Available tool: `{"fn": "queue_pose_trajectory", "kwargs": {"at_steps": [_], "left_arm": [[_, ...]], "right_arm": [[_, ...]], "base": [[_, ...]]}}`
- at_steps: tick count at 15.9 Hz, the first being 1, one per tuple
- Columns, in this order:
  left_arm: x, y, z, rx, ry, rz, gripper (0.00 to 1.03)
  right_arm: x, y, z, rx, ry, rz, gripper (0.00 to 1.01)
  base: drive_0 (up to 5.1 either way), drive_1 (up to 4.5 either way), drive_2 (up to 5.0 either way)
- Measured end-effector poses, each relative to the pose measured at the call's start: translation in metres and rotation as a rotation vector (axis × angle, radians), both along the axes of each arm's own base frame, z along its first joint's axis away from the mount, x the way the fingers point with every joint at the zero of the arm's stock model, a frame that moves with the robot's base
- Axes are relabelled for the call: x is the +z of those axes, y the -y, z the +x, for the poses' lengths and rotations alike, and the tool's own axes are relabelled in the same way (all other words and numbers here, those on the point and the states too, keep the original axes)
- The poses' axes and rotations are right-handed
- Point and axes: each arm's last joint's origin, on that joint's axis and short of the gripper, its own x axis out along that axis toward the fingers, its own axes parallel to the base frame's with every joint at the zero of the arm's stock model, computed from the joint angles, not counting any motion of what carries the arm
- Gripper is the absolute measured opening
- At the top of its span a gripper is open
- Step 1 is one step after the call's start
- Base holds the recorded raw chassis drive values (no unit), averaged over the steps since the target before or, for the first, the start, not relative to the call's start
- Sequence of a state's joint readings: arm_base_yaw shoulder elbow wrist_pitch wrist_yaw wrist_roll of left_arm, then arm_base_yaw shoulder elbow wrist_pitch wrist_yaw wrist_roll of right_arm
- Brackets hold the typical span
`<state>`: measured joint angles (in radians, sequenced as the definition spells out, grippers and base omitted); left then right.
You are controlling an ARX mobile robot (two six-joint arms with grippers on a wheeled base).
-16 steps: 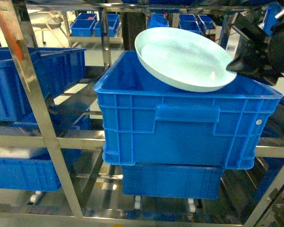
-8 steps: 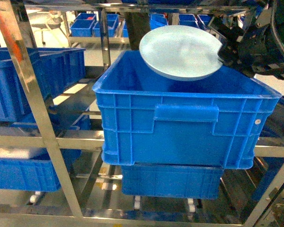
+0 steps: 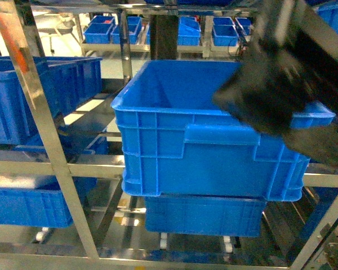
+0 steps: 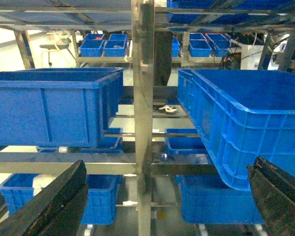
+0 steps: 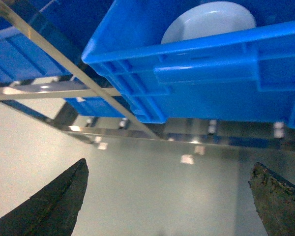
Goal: Place blue tray on left shelf second layer neatly
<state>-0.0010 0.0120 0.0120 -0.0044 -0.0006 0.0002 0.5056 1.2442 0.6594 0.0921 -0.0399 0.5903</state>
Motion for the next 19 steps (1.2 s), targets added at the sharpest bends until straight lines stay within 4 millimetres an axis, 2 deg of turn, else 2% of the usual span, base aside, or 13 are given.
{"fn": "queue_pose_trajectory", "kwargs": {"at_steps": [1,2,3,4,5,7,10,12,19], "left_arm": [[0.0,0.0,0.0,0.0,0.0,0.0,0.98],[0.0,0.0,0.0,0.0,0.0,0.0,0.98],[0.0,0.0,0.0,0.0,0.0,0.0,0.98],[0.0,0.0,0.0,-0.001,0.001,0.0,0.98],[0.0,0.0,0.0,0.004,-0.002,0.0,0.98],[0.0,0.0,0.0,0.002,0.0,0.0,0.98],[0.0,0.0,0.0,0.003,0.0,0.0,0.98],[0.0,0.0,0.0,0.002,-0.001,0.0,0.98],[0.0,0.0,0.0,0.002,-0.001,0.0,0.98]], "right_arm": [[-0.009,0.006,-0.027,-0.019,0.072,-0.102,0.98],[-0.017,0.015,-0.044,-0.053,0.176,-0.211,0.98],[-0.034,0.021,-0.046,-0.093,0.229,-0.335,0.96],[-0.056,0.031,-0.048,-0.228,0.365,-0.436,0.84],[-0.068,0.049,-0.06,-0.298,0.445,-0.48,0.71],[-0.041,0.074,-0.069,-0.397,0.639,-0.41,0.43],[-0.064,0.096,-0.083,-0.366,0.577,-0.46,0.03],[-0.055,0.104,-0.089,-0.382,0.629,-0.443,0.02],[-0.052,0.127,-0.105,-0.402,0.633,-0.449,0.02]], "base": [[0.0,0.0,0.0],[0.0,0.0,0.0],[0.0,0.0,0.0],[0.0,0.0,0.0],[0.0,0.0,0.0],[0.0,0.0,0.0],[0.0,0.0,0.0],[0.0,0.0,0.0],[0.0,0.0,0.0]]}}
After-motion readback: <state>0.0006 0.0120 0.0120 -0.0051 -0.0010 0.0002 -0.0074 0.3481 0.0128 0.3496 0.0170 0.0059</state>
